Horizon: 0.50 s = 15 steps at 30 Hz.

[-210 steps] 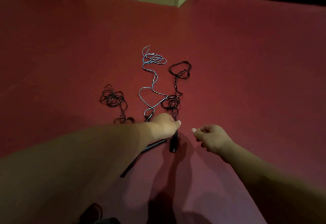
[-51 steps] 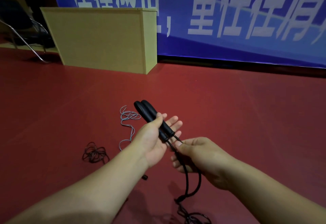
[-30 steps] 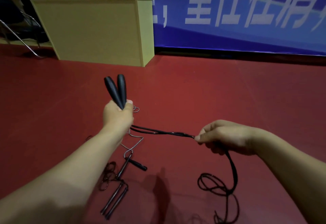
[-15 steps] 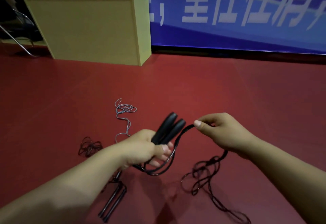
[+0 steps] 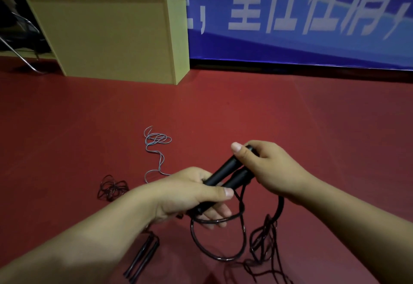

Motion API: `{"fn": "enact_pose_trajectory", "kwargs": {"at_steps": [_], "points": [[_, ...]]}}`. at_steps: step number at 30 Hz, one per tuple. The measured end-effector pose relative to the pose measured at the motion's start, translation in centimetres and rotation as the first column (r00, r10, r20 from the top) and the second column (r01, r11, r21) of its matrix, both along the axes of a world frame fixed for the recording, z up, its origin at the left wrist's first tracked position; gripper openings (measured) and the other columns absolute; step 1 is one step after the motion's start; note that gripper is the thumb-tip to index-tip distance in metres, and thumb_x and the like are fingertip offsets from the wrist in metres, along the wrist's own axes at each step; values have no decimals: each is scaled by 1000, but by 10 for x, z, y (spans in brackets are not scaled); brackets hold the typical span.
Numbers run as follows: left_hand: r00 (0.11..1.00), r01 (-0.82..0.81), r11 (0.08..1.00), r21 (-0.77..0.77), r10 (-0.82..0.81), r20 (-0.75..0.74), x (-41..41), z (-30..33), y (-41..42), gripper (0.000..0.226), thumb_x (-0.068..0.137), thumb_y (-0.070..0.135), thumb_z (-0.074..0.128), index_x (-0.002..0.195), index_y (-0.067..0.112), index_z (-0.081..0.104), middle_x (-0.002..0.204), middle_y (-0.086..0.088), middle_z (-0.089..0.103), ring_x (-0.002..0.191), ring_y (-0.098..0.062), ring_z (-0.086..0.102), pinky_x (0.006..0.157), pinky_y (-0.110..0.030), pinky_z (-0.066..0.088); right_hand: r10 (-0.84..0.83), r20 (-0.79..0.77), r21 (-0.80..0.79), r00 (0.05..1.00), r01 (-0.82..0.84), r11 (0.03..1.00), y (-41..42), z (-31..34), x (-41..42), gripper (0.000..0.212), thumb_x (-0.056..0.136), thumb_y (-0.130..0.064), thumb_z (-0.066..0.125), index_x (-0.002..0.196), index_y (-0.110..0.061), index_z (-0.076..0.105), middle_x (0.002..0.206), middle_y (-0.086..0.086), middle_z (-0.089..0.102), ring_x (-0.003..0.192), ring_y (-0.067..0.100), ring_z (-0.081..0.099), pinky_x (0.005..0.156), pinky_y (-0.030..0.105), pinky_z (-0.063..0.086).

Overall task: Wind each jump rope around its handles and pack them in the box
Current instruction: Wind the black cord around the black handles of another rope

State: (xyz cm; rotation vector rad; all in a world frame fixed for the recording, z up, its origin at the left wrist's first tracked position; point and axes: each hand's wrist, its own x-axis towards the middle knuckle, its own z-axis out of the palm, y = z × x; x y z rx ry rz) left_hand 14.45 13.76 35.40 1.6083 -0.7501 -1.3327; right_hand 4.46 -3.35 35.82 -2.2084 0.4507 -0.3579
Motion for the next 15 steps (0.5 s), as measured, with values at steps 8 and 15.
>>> {"fn": "enact_pose_trajectory", "kwargs": {"at_steps": [8,15], "points": [[999,51,999,-15,-51,1,1,-1,-3,20,96,27,56,98,8,62,77,-10,69,65,-21,67,63,-26,55,-48,-75,-66,996,43,997,0,17,-13,60,80,-77,34,85,-24,61,70,-9,58,64,11,54,64,34,44],[921,-220,975,-32,218,322,15,-25,-9,16,98,21,57,97,8,68,85,0,68,66,-7,60,58,-15,46,-133,-107,-48,985,129,991,-29,40,-37,21,85,-42,70,88,-22,73,81,-6,69,73,10,62,67,25,50]]}}
